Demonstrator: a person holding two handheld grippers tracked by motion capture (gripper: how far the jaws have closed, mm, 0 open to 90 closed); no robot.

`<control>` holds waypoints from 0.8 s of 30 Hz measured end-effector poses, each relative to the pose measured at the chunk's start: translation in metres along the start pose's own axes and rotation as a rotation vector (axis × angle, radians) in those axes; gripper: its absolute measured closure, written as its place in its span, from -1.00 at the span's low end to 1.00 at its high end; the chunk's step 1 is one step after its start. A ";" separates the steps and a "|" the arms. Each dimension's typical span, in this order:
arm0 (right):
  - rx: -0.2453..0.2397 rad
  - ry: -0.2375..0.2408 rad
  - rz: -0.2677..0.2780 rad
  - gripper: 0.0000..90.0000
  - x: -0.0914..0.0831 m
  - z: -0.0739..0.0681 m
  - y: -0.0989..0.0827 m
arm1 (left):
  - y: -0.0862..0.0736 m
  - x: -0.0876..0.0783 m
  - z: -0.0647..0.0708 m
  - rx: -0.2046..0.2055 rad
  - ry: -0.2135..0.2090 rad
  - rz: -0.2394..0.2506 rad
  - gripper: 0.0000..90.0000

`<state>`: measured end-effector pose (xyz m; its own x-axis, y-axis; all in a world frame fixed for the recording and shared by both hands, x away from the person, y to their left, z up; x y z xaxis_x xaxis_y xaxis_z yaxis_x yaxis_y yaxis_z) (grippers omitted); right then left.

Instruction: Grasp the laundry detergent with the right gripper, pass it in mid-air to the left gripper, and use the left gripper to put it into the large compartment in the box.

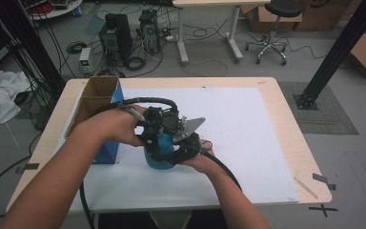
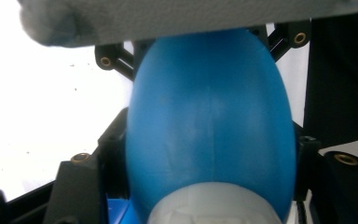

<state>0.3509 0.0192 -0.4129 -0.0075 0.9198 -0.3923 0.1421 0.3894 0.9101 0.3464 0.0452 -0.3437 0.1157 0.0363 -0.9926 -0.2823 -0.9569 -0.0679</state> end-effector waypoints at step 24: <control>0.015 -0.041 0.009 -0.15 -0.005 0.007 0.001 | -0.002 -0.006 -0.006 -0.041 0.013 -0.024 -0.14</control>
Point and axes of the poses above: each handheld gripper's, and its own axes: x roughly forward along the jaws, y roughly out of its top, z roughly to its right, the point moved 9 cm from there along x, roughly forward along the jaws, and after that the axes turned 12 degrees about x, right-handed, at the moved point
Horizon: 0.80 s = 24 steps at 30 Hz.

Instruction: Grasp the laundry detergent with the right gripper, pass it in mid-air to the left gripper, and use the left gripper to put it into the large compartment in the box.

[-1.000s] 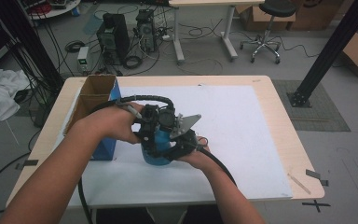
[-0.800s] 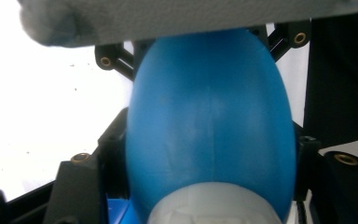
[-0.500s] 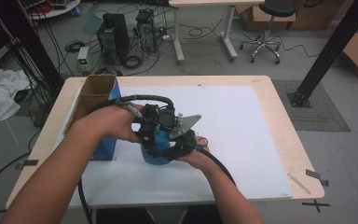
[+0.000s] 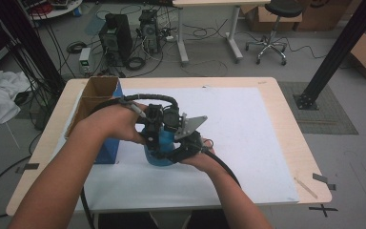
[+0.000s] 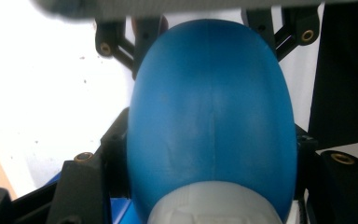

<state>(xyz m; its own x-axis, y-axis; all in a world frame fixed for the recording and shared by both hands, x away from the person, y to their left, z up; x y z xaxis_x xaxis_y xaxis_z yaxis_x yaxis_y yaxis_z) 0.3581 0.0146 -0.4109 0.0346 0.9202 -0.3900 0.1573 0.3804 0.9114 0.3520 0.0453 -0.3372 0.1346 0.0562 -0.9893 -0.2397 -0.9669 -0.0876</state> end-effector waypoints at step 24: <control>-0.009 -0.046 -0.250 -0.80 -0.050 0.009 0.011 | -0.014 -0.015 -0.010 -0.156 -0.053 -0.017 -0.15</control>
Point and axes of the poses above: each handheld gripper's, and its own axes: x roughly forward along the jaws, y roughly out of its top, z roughly to its right, the point moved 9 cm from there along x, roughly forward along the jaws, and after that the axes turned 12 degrees about x, right-handed, at the moved point
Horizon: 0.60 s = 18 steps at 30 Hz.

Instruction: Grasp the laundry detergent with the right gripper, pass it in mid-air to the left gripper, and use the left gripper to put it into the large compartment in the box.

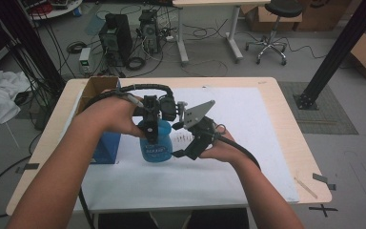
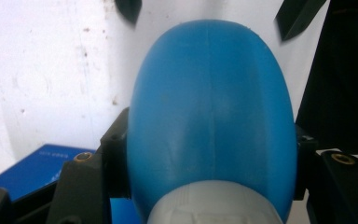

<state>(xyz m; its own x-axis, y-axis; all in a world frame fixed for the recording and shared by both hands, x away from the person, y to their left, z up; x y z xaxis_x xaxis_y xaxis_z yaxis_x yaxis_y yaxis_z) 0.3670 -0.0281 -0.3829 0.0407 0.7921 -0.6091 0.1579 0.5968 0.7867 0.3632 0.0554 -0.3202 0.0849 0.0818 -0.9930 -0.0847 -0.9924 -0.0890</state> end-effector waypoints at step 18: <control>-0.025 -0.033 -0.394 -1.00 -0.041 0.007 -0.034 | -0.048 -0.063 -0.021 -0.442 -0.042 -0.024 -0.15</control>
Point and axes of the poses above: each handheld gripper's, and its own axes: x roughly forward along the jaws, y roughly out of its top, z roughly to its right, the point moved 9 cm from there along x, roughly forward along the jaws, and after that the axes turned 12 degrees about x, right-handed, at the moved point
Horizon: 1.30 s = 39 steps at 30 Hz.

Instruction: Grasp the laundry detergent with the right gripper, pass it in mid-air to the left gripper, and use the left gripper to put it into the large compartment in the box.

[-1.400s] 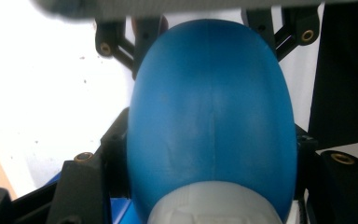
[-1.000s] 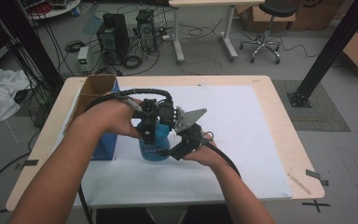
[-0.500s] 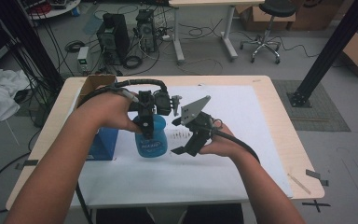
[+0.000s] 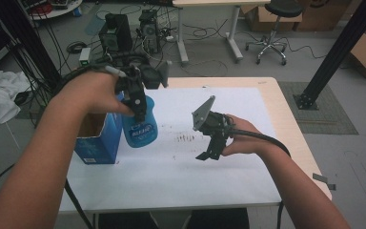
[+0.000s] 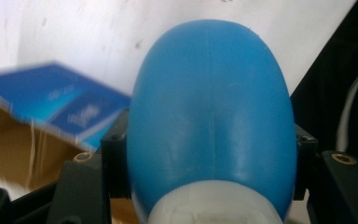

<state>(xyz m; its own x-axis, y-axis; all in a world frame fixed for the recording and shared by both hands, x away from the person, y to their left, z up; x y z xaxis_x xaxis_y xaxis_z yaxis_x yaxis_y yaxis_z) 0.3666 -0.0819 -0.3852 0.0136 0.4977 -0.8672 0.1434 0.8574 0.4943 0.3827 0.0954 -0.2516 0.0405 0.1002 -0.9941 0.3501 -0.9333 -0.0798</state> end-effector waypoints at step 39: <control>-0.019 -0.037 -0.282 -1.00 -0.025 0.014 -0.049 | -0.119 -0.044 -0.076 -0.892 -0.042 -0.016 -0.15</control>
<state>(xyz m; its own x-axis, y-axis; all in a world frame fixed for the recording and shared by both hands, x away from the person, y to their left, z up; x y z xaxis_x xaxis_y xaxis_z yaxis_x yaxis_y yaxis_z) 0.3732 -0.1377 -0.3888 0.0123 0.2345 -0.9720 0.1279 0.9638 0.2341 0.4101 0.2280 -0.1928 0.0014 0.0823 -0.9966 0.9488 -0.3148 -0.0247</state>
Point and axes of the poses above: each handheld gripper's, and its own axes: x roughly forward along the jaws, y roughly out of its top, z roughly to its right, the point moved 9 cm from there along x, roughly forward along the jaws, and after that the axes turned 12 degrees about x, right-handed, at the moved point
